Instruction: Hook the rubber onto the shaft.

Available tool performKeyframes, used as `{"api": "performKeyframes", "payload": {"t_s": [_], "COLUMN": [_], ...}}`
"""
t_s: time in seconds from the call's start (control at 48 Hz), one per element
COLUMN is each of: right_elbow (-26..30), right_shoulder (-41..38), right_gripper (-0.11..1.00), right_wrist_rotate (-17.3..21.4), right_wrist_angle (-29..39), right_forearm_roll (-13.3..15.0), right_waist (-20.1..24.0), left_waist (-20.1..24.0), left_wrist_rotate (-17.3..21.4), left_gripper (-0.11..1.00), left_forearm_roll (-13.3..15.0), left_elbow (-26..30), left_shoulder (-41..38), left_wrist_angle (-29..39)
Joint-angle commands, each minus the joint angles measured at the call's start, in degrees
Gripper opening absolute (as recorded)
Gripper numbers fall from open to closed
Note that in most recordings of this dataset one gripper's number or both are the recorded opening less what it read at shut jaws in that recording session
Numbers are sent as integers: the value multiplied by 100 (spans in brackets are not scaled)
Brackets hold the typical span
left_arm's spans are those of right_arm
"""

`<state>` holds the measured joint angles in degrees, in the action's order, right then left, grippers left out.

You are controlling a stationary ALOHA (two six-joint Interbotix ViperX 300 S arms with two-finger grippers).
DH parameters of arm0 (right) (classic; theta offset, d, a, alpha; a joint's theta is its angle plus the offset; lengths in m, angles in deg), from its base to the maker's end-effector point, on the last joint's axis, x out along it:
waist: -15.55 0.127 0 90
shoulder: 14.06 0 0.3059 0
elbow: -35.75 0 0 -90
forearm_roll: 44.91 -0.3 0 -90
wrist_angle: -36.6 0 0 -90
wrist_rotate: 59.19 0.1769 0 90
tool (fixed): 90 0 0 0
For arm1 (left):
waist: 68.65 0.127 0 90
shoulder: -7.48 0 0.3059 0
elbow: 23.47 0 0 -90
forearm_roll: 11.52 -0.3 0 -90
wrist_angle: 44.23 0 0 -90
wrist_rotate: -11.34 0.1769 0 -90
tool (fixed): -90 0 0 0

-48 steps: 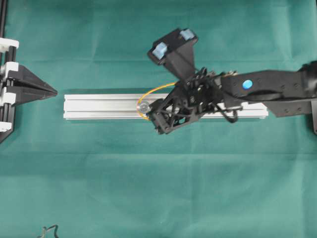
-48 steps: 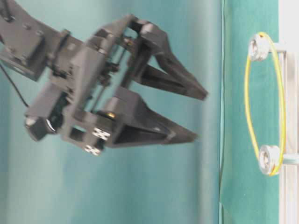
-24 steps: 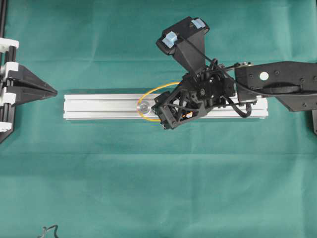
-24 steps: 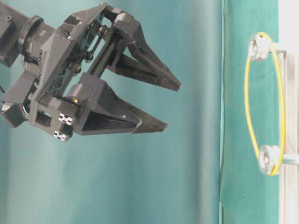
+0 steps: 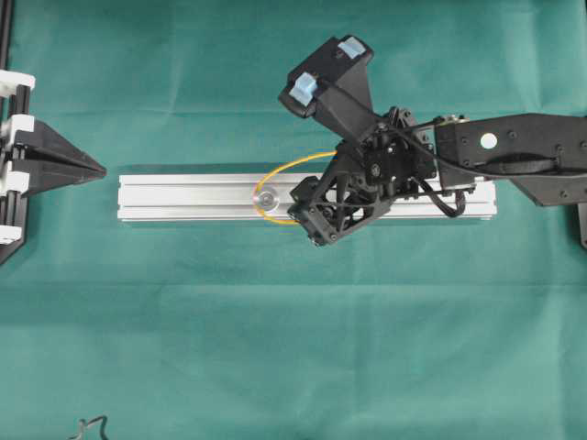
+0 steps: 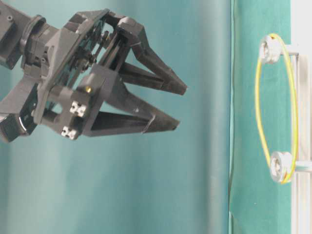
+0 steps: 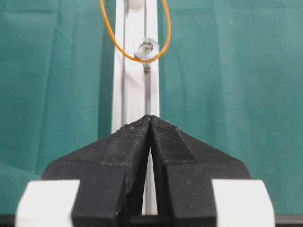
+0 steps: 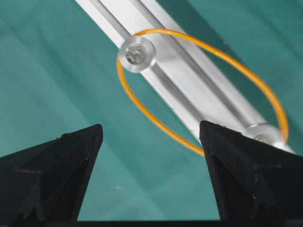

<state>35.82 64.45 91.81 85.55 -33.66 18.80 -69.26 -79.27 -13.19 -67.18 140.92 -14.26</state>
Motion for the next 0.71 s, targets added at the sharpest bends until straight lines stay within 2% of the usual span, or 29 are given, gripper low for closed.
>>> {"api": "performKeyframes", "payload": {"t_s": [0.0,0.104,0.25,0.375,0.437,0.687], "right_elbow": [70,62,53,53,53,53], "right_shoulder": [193,193,193,193,193,193], "right_gripper": [87,87,87,87,87,87], "right_wrist_rotate": [-369,-993,-2127,-2777,-2909,-2962], "right_wrist_angle": [79,149,158,158,149,149], "right_forearm_roll": [18,26,35,35,26,26], "right_waist": [-35,-62,-70,-62,-70,-62], "left_waist": [-9,-9,-9,-9,-9,-9], "left_wrist_rotate": [0,0,0,0,0,0], "left_gripper": [0,0,0,0,0,0], "left_forearm_roll": [-9,-9,-9,-9,-9,-18], "left_elbow": [185,185,185,185,185,185], "left_shoulder": [-44,-35,-44,-44,-35,-44], "left_wrist_angle": [-18,-18,-18,-18,-18,-18]}}
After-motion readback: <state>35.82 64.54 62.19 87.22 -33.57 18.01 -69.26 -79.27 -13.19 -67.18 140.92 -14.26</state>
